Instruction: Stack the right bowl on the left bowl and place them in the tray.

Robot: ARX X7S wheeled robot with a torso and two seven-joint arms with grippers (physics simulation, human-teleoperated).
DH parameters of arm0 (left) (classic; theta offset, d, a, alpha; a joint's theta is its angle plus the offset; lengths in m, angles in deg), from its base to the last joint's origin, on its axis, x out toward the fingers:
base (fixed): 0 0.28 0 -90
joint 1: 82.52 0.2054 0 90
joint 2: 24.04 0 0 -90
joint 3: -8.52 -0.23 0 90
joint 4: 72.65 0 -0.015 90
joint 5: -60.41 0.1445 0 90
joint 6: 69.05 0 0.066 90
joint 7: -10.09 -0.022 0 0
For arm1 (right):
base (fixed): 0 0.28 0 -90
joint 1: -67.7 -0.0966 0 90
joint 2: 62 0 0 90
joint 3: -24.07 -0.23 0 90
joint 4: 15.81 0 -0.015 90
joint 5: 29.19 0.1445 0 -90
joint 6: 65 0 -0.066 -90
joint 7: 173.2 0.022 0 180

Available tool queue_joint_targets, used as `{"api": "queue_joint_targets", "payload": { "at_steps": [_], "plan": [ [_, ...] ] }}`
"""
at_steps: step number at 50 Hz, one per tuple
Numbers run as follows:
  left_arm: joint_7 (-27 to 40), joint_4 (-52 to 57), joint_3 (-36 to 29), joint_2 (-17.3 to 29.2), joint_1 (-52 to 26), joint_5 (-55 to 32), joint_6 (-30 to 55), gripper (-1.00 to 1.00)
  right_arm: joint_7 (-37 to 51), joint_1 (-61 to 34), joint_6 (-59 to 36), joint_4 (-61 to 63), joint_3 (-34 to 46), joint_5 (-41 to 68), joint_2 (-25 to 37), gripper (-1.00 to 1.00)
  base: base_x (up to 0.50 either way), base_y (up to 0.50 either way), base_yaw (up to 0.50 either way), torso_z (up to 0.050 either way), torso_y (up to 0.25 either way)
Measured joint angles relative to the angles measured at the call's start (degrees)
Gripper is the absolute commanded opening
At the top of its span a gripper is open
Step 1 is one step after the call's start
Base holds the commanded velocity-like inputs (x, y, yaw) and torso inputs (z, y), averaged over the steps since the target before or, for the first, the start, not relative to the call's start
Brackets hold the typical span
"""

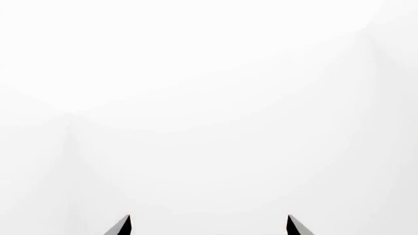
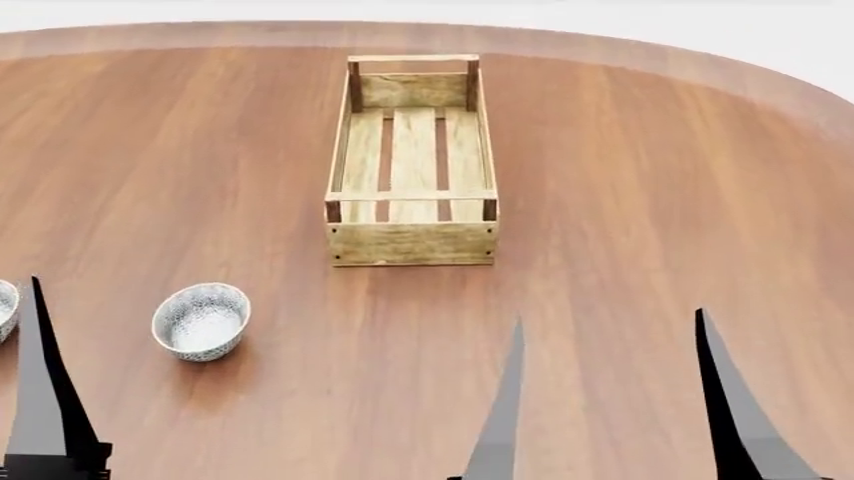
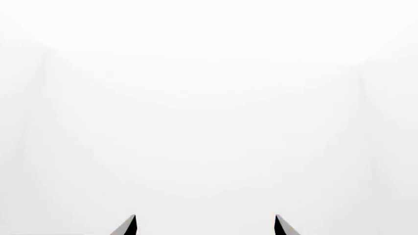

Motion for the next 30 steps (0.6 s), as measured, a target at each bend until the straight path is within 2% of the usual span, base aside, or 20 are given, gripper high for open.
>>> {"api": "queue_joint_targets", "payload": {
  "at_steps": [30],
  "plan": [
    [0.86,-0.06,-0.91,0.86,-0.12,-0.37,0.18,1.00,1.55,-0.23,0.53,-0.21,0.51,-0.16,1.00,1.00,0.50,0.02,0.00,0.000,0.001]
  ]
}}
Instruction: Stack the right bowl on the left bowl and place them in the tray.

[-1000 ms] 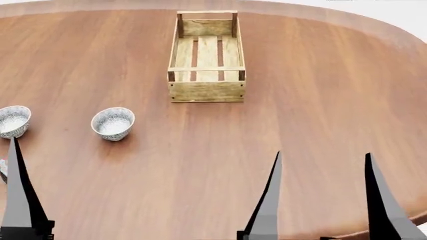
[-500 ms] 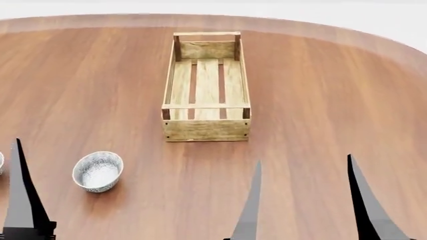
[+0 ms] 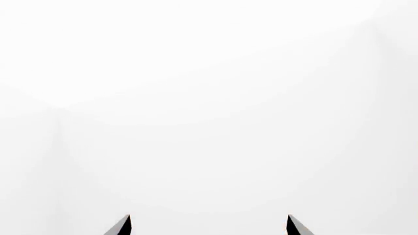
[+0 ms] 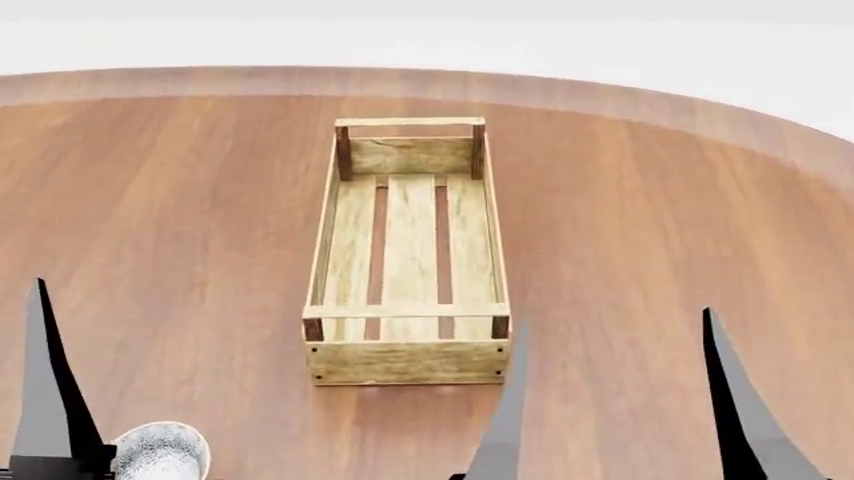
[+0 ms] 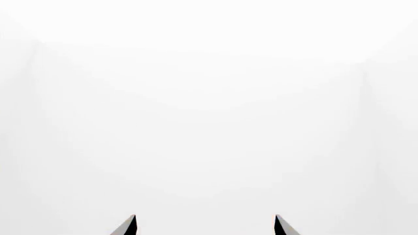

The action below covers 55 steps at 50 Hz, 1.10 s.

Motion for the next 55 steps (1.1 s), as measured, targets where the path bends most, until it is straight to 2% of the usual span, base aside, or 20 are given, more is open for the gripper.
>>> {"api": "queue_joint_targets", "payload": {
  "at_steps": [45,55],
  "plan": [
    [1.28,-0.55,-1.03,1.30,-0.13,-0.46,-0.05,1.00,1.55,-0.03,0.70,-0.29,1.19,0.18,1.37,1.00,0.50,0.00,0.00,0.000,0.000],
    [1.46,-0.39,-1.19,1.53,-0.12,-0.91,-0.07,1.00,1.95,-0.02,0.74,-0.31,1.36,0.43,1.56,1.00,0.04,0.00,0.00,0.000,0.000]
  ]
}}
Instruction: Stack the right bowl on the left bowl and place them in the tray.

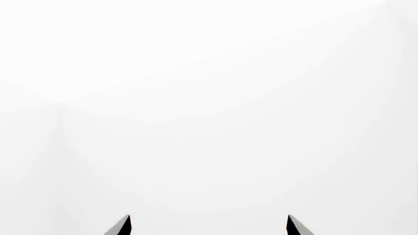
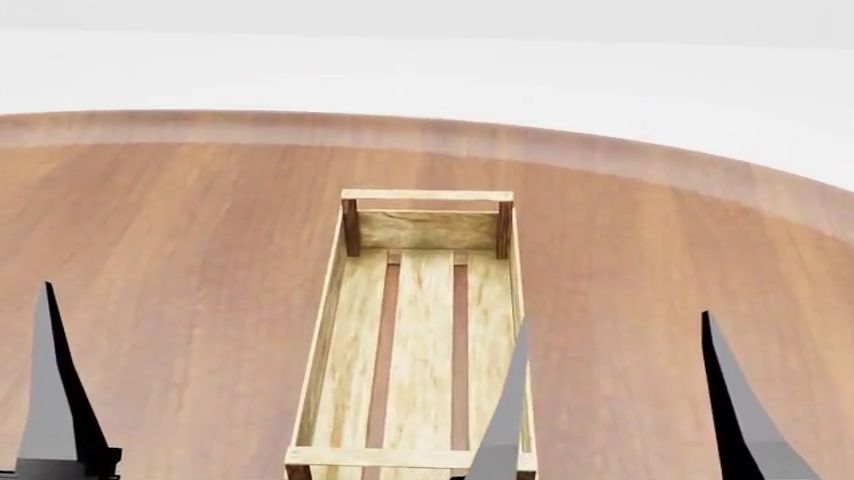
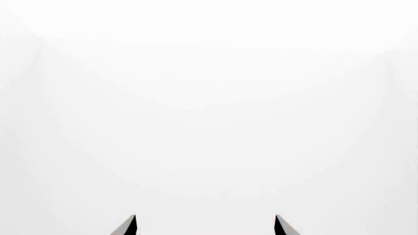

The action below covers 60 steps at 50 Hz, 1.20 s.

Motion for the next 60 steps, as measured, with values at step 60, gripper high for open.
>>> {"api": "queue_joint_targets", "payload": {
  "at_steps": [60],
  "plan": [
    [0.54,0.70,-0.58,0.89,-0.46,-3.25,1.47,1.00,1.77,-0.14,0.31,-0.43,1.28,0.68,1.43,1.00,0.00,0.00,0.00,0.024,0.000]
  ]
}}
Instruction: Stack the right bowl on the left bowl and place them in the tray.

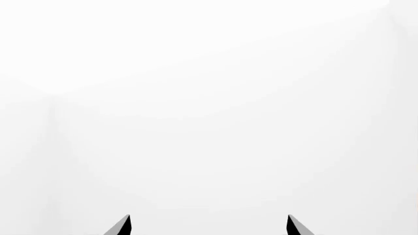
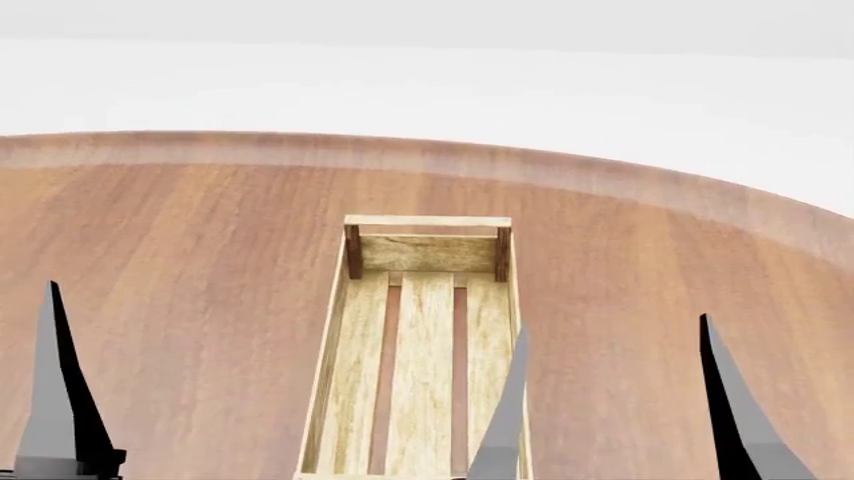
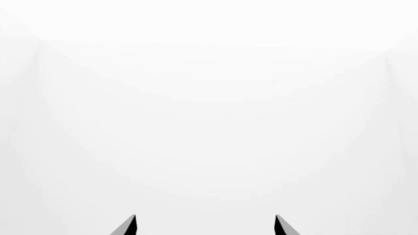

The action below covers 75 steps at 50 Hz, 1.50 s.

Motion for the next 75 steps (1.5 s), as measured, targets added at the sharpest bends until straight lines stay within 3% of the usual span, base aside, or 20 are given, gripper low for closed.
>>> {"api": "queue_joint_targets", "payload": {
  "at_steps": [17,24,58,75],
  "plan": [
    [0.42,-0.07,0.10,0.33,-0.14,-0.73,0.25,1.00,0.47,-0.07,-0.10,-0.13,0.40,0.05,0.35,1.00,0.00,0.00,0.00,0.050,0.000],
    [0.81,0.01,0.05,0.45,-0.15,-0.40,0.29,1.00,0.65,-0.06,-0.04,-0.24,0.55,0.03,0.50,1.00,0.00,0.00,0.00,0.000,-0.018],
    [1.66,0.23,-0.85,0.94,-0.66,0.70,2.78,1.00,1.51,-0.26,0.22,-0.67,1.24,0.04,1.20,1.00,0.00,0.00,0.00,0.008,-0.250],
    [2.19,-0.10,-0.99,1.23,-0.60,0.42,2.50,1.00,1.84,-0.30,0.46,-1.07,1.65,0.07,1.53,1.00,0.00,0.00,0.00,0.001,-0.010]
  ]
}}
